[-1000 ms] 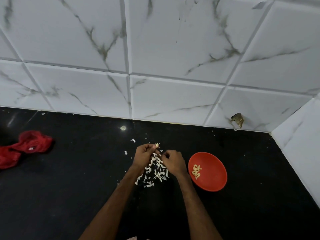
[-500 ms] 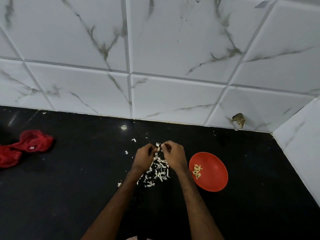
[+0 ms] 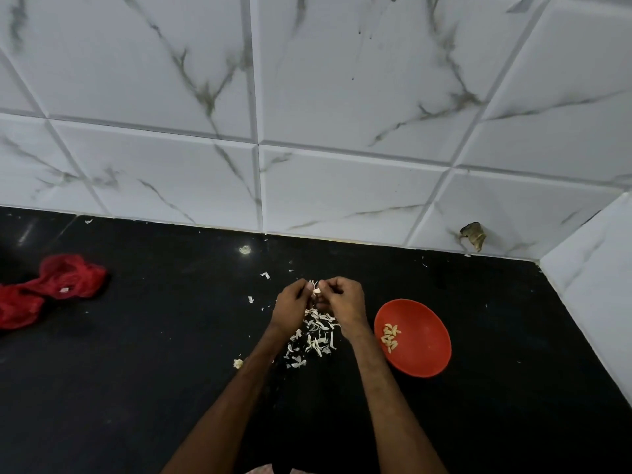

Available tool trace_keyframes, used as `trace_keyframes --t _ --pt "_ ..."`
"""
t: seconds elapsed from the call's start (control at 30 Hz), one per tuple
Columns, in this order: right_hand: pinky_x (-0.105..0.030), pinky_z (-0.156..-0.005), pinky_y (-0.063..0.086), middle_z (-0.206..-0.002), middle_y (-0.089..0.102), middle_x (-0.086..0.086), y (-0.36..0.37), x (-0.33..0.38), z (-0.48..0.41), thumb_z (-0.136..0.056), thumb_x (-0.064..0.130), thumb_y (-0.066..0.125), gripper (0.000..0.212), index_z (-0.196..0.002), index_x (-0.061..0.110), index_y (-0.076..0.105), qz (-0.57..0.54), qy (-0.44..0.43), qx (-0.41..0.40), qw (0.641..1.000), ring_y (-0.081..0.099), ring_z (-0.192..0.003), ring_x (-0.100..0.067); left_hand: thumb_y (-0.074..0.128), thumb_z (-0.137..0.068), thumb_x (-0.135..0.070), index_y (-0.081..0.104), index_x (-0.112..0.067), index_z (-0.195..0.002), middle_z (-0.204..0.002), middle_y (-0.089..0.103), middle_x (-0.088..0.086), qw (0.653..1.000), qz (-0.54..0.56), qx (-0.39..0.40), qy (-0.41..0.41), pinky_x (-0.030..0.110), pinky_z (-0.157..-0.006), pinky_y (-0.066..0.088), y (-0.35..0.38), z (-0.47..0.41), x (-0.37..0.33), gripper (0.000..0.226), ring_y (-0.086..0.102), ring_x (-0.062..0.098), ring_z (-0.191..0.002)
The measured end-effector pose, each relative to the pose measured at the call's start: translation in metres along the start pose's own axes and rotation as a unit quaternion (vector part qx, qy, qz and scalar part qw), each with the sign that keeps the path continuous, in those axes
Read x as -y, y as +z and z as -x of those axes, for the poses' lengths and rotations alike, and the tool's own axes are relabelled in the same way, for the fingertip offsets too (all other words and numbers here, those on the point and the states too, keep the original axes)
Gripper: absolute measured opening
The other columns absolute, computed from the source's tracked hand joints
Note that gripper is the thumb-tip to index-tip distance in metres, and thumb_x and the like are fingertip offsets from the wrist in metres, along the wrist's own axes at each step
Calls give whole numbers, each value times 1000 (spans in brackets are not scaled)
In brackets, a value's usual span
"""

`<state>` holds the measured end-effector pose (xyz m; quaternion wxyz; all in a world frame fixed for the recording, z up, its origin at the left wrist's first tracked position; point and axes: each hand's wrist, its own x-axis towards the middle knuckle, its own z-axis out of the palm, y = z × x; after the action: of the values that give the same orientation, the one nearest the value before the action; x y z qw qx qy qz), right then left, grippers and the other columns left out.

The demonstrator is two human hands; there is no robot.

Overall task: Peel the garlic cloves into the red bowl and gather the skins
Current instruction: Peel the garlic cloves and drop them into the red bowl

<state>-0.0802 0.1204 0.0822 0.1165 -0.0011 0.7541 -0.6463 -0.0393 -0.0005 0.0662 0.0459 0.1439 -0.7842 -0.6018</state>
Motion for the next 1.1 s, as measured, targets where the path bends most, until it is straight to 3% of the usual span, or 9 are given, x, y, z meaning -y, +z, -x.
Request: trace_keyframes --t 0.1,0.23,0.4,0.5,0.73,0.9,1.1 --pt "-35 -67 61 -78 74 -10 3 -1 0 -93 7 68 8 -86 8 72 -15 -22 -2 1000 73 -70 -21 46 -105 -15 51 -14 -68 -57 44 -5 996 88 4 -31 24 -53 35 0 2 -7 37 39 6 -53" --pt "-28 -66 60 -78 73 -8 5 2 5 -93 3 66 7 -89 6 71 -55 -38 5 998 72 -68 -17 41 -106 -12 49 -11 -70 -52 39 -9 984 165 24 -66 10 -42 31 -5 6 -22 38 37 -1 -42" --pt "-23 -65 59 -79 73 -7 6 3 8 -93 0 64 6 -93 1 71 -94 -43 14 995 71 -70 -15 40 -107 -16 49 -12 -70 -53 35 -5 972 212 37 -91 11 -39 30 -10 7 -25 38 33 0 -41" --pt "-24 -68 59 -83 73 -8 7 3 8 -93 -3 63 9 -94 2 71 -91 -57 17 994 72 -74 -16 41 -106 -19 49 -15 -69 -52 35 -7 974 203 44 -93 14 -40 25 -11 6 -23 38 29 3 -44" --pt "-37 -74 63 -92 73 -11 9 3 4 -91 4 69 6 -97 4 68 -68 -60 -21 996 74 -83 -24 42 -107 -16 54 -8 -75 -56 41 -4 986 162 31 -34 13 -46 32 -10 3 -17 35 36 0 -47" --pt "-38 -70 63 -83 74 -9 10 4 3 -89 10 74 7 -93 6 70 -44 -56 -25 997 75 -75 -24 48 -105 -18 59 1 -81 -59 49 -7 995 99 17 10 18 -53 35 -10 -3 -2 32 41 2 -53" --pt "-34 -76 62 -94 74 -13 10 0 5 -88 -2 72 15 -100 5 68 -75 -51 17 996 74 -83 -21 49 -104 -18 60 4 -84 -63 52 -5 997 78 11 24 23 -57 38 -9 -6 9 32 44 4 -57"
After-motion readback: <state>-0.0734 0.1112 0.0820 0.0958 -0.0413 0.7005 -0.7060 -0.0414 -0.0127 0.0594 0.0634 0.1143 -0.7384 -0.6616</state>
